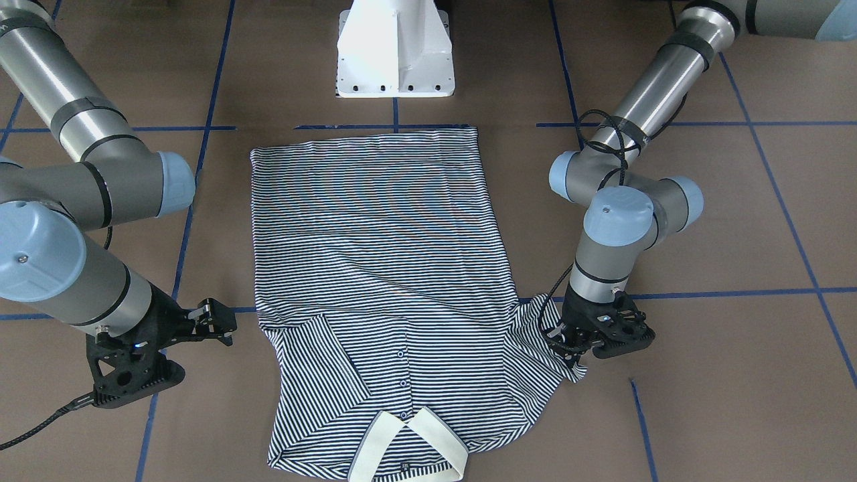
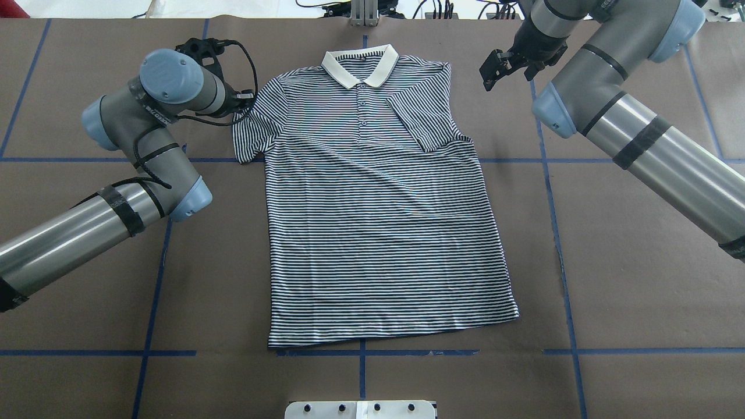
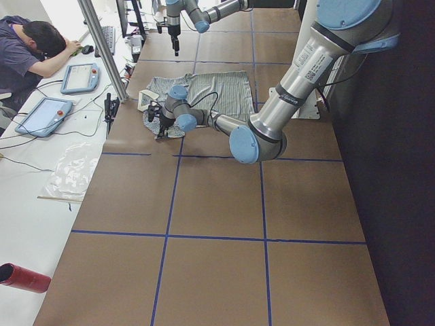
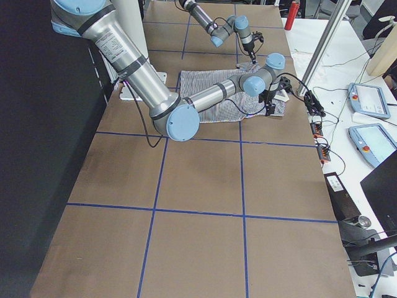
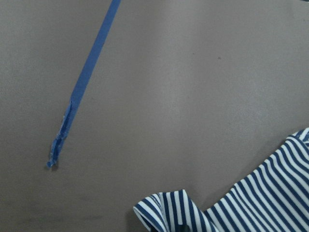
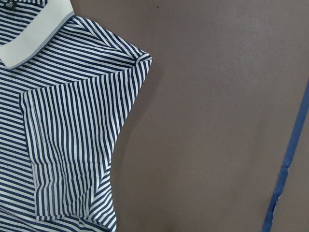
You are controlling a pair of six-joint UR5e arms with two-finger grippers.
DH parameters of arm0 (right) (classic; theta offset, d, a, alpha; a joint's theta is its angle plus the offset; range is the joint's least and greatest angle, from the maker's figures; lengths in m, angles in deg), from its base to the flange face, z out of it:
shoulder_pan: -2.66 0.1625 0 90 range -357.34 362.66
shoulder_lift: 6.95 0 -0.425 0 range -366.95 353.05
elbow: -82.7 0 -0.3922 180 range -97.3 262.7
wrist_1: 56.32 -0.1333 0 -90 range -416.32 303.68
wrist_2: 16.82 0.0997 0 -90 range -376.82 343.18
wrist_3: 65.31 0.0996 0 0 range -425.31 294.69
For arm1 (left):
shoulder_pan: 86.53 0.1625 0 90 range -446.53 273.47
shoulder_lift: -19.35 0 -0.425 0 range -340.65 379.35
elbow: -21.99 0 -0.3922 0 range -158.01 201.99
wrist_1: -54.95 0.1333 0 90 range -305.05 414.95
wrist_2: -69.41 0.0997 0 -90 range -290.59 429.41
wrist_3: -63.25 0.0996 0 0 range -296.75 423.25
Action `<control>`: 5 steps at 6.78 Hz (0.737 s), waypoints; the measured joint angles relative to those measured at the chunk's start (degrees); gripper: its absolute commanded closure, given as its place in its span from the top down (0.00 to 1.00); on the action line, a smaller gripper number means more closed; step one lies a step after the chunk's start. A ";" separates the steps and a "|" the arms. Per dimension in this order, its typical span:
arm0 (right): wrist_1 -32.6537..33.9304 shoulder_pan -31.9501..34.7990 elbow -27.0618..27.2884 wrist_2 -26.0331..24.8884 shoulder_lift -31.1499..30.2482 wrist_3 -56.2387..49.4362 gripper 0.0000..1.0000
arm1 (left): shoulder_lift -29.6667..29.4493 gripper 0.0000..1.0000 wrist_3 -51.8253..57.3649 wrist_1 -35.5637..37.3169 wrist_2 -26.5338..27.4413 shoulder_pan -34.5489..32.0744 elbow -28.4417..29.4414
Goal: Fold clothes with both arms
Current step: 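Grasp the other sleeve with the left gripper and fold it inward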
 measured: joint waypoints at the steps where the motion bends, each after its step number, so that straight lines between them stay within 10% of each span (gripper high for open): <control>1: -1.50 0.00 -0.17 -0.08 -0.90 -0.02 1.00 | -0.95 0.00 -0.79 4.74 -0.05 -0.01 -3.38; 3: -4.99 0.00 -0.51 -0.17 -2.71 0.03 1.00 | -7.43 0.00 -9.43 13.65 0.28 1.97 -5.13; 5: -5.62 0.00 -0.52 -0.16 -3.01 0.14 1.00 | -15.10 1.00 -18.33 12.48 4.71 5.93 4.38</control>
